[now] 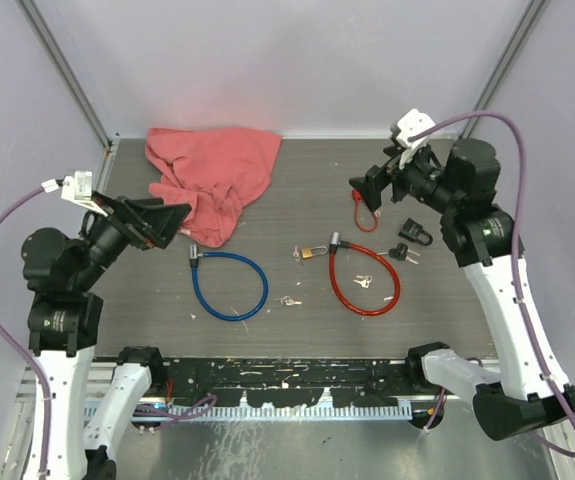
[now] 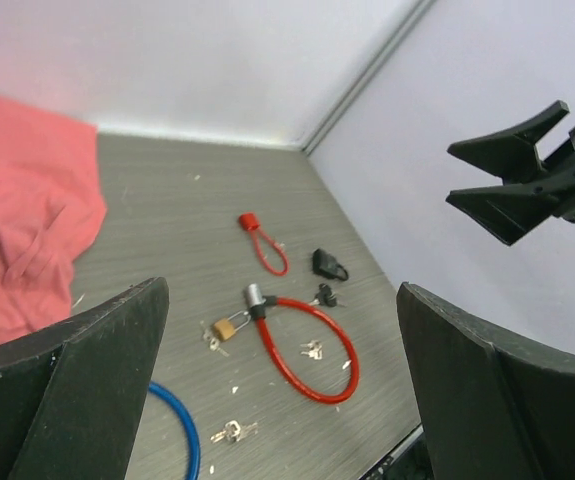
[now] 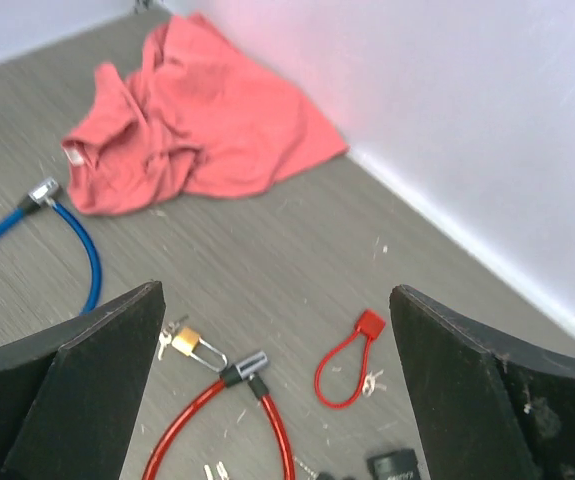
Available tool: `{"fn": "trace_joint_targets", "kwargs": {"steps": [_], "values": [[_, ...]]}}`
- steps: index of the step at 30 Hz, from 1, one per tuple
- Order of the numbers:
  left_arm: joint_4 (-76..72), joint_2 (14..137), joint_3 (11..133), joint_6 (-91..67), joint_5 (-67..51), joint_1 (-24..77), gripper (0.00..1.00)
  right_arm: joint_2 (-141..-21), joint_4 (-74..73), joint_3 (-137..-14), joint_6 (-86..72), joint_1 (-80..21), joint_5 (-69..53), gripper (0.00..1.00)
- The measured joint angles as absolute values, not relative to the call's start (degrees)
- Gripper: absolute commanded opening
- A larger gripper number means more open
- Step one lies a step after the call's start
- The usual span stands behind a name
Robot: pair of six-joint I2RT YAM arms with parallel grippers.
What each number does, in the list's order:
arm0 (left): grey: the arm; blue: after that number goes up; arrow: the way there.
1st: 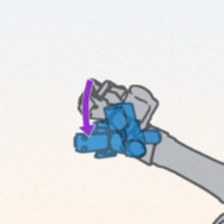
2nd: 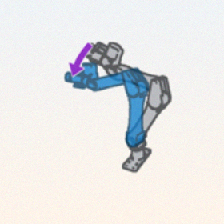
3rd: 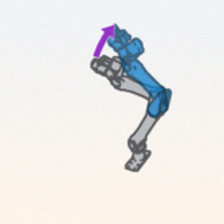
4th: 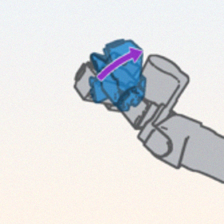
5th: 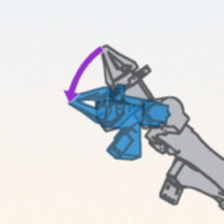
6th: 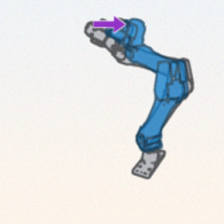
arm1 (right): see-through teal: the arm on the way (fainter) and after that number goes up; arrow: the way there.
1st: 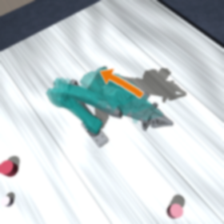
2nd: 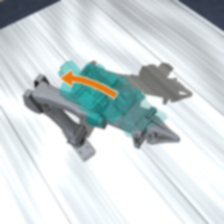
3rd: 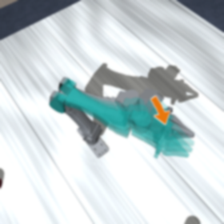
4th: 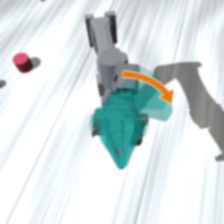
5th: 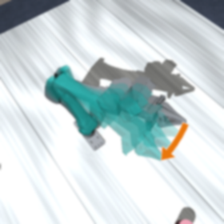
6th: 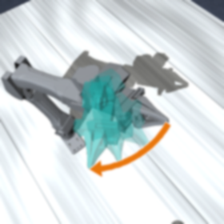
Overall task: Lock with the key
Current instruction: Reset both arms
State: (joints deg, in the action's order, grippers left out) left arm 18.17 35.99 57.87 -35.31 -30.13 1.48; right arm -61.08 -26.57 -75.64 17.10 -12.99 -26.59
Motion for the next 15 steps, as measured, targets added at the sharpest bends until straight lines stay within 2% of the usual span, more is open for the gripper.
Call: {"fn": "trace_joint_targets", "kwargs": {"steps": [7, 15], "values": [[19.1, 37.0, 68.6, -35.3, -34.5, 1.5, 0.98, -60.6, -32.4, -87.4, 13.1, -13.0, -29.8, 1.00], [22.3, 38.3, 78.6, -33.8, -35.9, 1.5, 0.98, -61.2, -37.4, -98.9, 4.4, -13.0, -25.5, 1.00]]}}
